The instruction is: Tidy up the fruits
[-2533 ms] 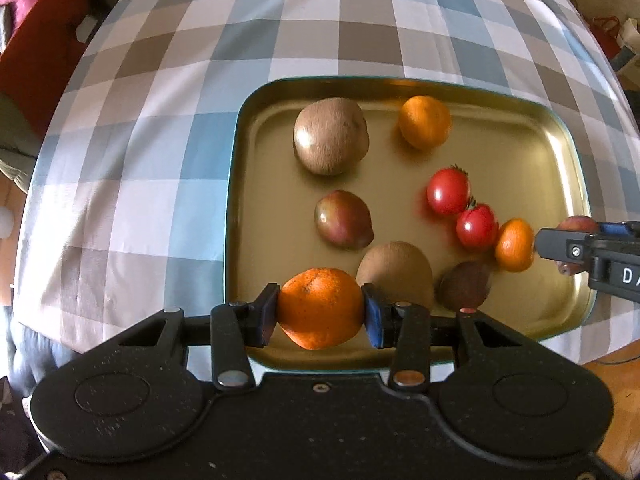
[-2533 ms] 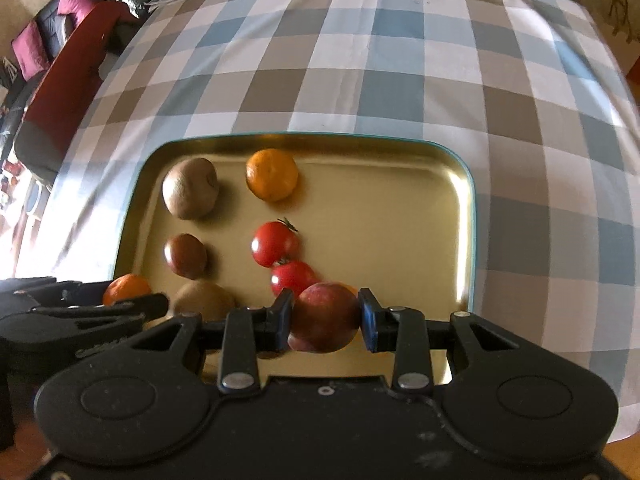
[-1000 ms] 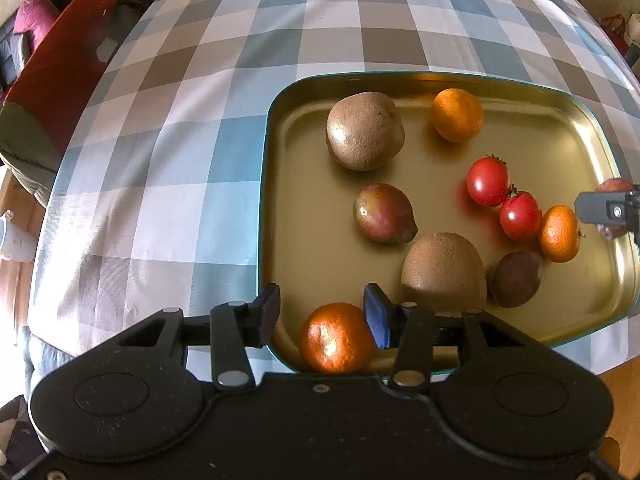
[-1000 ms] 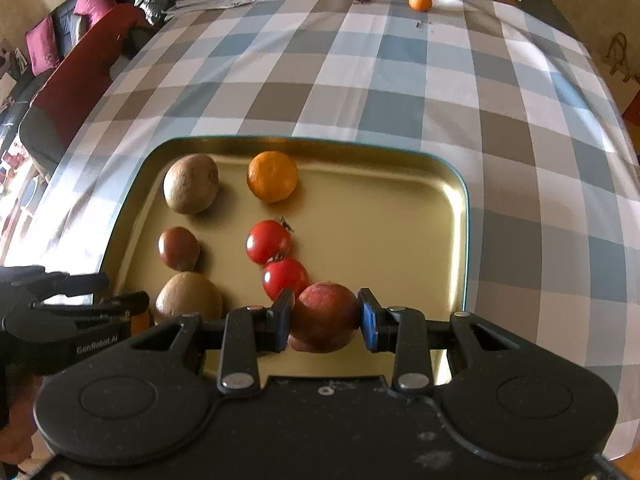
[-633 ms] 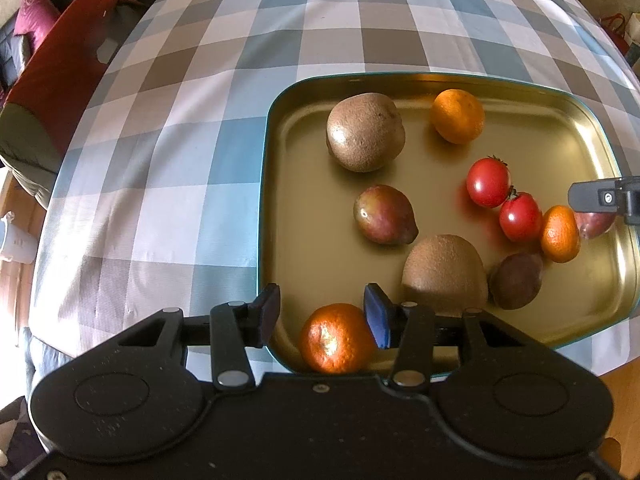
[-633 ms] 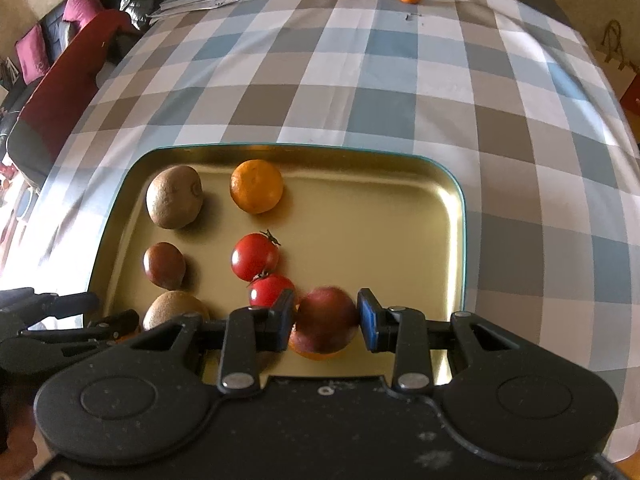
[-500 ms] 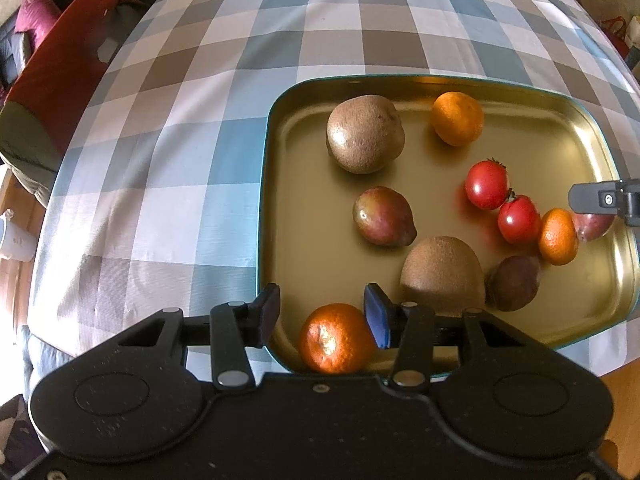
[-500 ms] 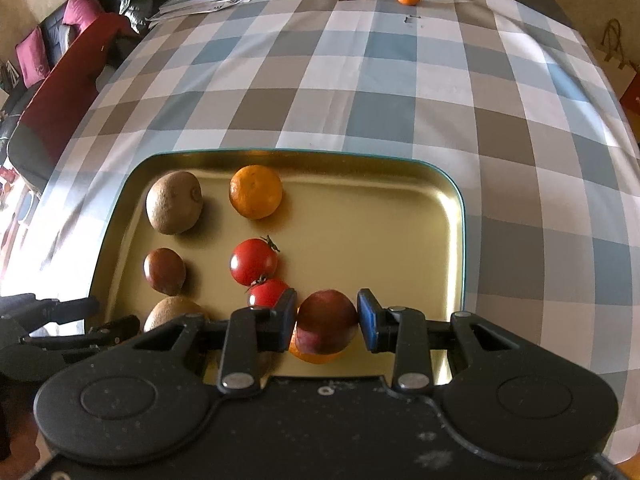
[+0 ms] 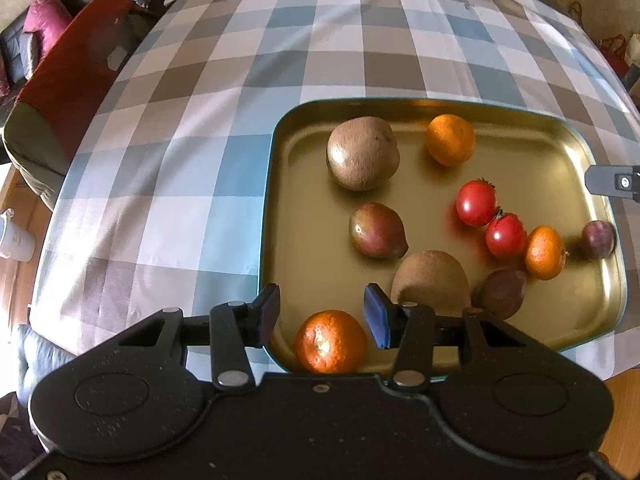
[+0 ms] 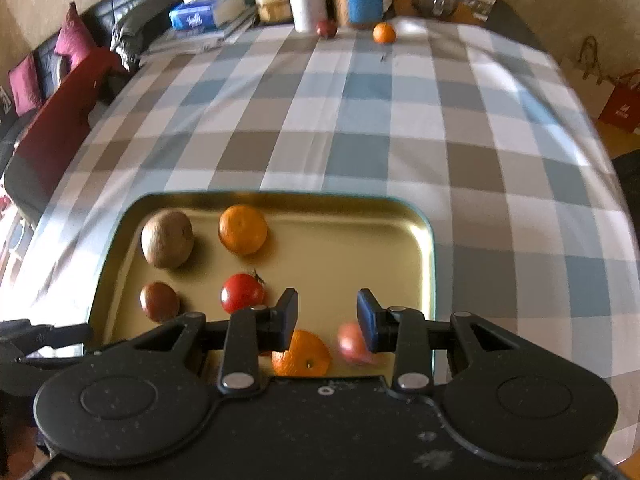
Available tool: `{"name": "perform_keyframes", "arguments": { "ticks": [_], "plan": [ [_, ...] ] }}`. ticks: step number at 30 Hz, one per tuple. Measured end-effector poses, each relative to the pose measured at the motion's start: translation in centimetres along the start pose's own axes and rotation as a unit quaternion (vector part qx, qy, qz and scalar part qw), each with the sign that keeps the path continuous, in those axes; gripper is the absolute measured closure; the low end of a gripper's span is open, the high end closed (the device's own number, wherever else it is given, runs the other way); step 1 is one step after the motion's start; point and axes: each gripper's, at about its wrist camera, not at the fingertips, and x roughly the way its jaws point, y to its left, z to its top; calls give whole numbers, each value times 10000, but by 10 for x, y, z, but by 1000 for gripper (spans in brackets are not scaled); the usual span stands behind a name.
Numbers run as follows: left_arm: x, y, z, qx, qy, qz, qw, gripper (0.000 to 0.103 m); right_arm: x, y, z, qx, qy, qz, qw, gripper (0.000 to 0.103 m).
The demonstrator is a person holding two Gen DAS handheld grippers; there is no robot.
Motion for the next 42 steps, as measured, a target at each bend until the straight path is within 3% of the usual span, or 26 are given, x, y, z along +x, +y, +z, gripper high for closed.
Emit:
{"name": "perform_keyframes", "arguments": {
  "ticks": [16, 27, 33, 42],
  "plan": [
    [-21, -16, -23, -19, -739, 110, 9972, 48, -33, 2, -41, 198, -549, 140, 9982, 67],
    [-33, -34, -54, 167, -1276, 182, 9915, 48, -46, 11, -93, 342, -876, -249, 9953, 67],
    [-32, -38, -71, 134, -1411, 319, 9894, 48, -52, 11, -120, 496, -1103, -251, 9923, 67],
    [-30, -42, -87, 63, -1448, 244, 9891, 48, -54, 10, -150, 594, -1309, -467, 9885, 67]
  ]
}}
